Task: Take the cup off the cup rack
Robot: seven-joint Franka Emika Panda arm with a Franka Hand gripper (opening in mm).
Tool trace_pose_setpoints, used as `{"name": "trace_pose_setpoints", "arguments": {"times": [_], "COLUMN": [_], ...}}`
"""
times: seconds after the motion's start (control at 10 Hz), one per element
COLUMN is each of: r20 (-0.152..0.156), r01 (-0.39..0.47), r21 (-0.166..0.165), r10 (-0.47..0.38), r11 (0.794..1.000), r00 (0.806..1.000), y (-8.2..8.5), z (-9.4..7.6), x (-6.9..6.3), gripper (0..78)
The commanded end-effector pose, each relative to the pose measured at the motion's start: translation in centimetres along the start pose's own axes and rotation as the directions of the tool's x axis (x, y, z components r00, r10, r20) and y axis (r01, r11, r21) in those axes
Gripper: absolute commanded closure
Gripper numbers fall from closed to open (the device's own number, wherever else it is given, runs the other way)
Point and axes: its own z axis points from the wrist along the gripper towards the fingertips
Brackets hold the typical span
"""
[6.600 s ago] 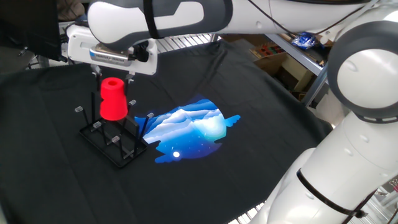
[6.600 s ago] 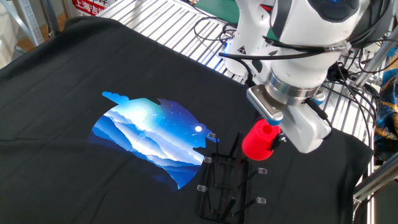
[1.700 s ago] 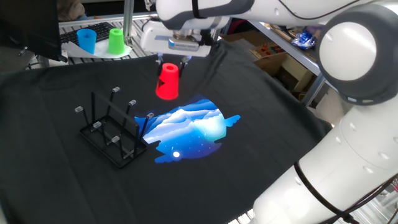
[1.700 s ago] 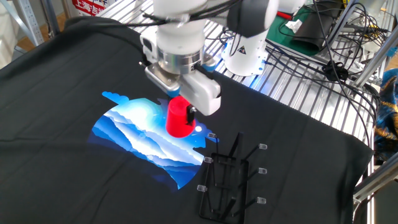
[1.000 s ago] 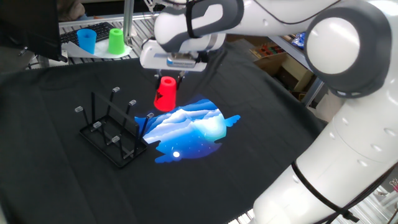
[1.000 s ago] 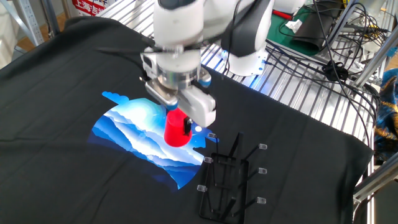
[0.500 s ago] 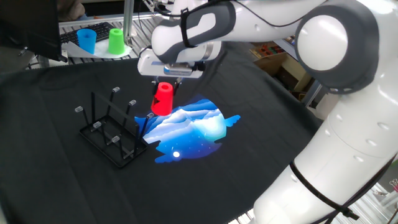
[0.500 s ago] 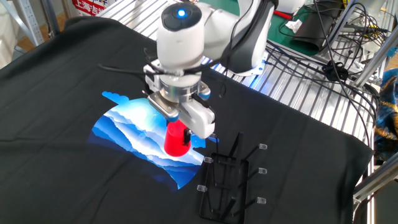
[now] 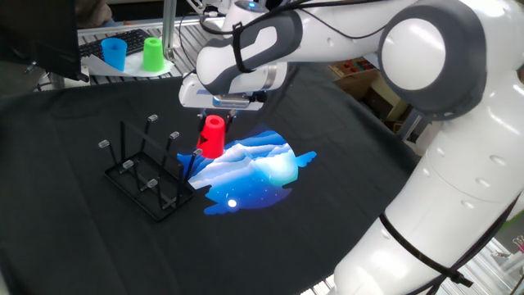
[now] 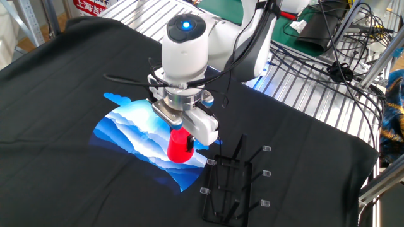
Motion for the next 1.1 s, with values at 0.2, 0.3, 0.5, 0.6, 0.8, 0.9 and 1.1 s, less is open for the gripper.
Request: {"name": "trace_pose_setpoints", "arguments": {"times": [0.2,0.3,0.5,0.6,0.8,0.9,1.1], "r20": [-0.003,-0.006,-0.02,-0.02,-0.015,-0.014,-0.014], "r01": [0.012,0.009,0.001,0.005,0.006,0.006,0.006], "r21": [-0.001,-0.001,0.004,0.006,0.012,0.012,0.012], "r10": [-0.012,-0.009,-0.001,-0.005,-0.006,-0.006,-0.006], "r11": [1.0,1.0,1.0,1.0,1.0,1.0,1.0], "r00": [1.0,1.0,1.0,1.0,1.0,1.0,1.0], "y": [-0.33,-0.33,-0.33,-0.33,-0.33,-0.33,-0.33], "z": [0.57,0.57,0.57,0.57,0.57,0.57,0.57], "x": [-0.25,-0.25,-0.25,-0.25,-0.25,-0.25,-0.25], "gripper": [76.5,76.5,76.5,76.5,76.5,76.5,0.2]}}
